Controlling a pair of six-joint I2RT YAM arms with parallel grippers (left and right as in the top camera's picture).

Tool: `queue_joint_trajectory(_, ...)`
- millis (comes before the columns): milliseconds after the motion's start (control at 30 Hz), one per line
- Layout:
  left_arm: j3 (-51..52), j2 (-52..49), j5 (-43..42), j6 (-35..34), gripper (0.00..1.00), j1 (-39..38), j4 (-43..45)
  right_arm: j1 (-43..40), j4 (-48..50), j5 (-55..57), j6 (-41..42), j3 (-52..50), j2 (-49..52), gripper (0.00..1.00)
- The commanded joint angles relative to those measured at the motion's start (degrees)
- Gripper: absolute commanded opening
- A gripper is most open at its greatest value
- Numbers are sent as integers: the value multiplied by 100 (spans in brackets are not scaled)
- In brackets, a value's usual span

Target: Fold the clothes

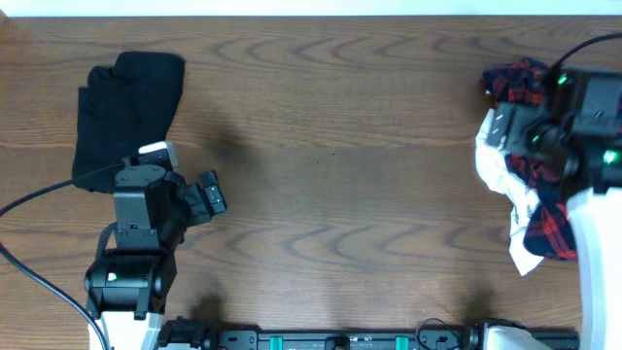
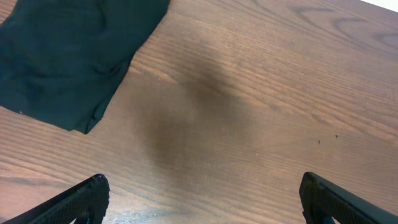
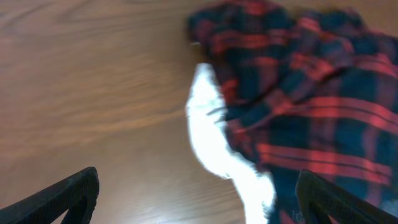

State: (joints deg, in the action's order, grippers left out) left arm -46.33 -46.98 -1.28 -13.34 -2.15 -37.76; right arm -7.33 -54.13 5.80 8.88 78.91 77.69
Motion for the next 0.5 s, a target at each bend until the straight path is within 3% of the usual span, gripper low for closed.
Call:
queue_joint_trajectory(0,-151,15,24,-9,98,-24,-15,-424,-59,229,354,514,584,99)
queue_joint_trajectory(133,-151,15,24,-9,98,-24,-15,-754,221,323,348,1012,1375,99)
queue_joint_trajectory(300,-151,15,24,-9,98,-24,-15,-1091,1104,361,354,1032,1985,97)
queue_joint_trajectory(467,-151,15,24,-9,98,-24,-17,-1615,1338,-44,638,1032,2527,98)
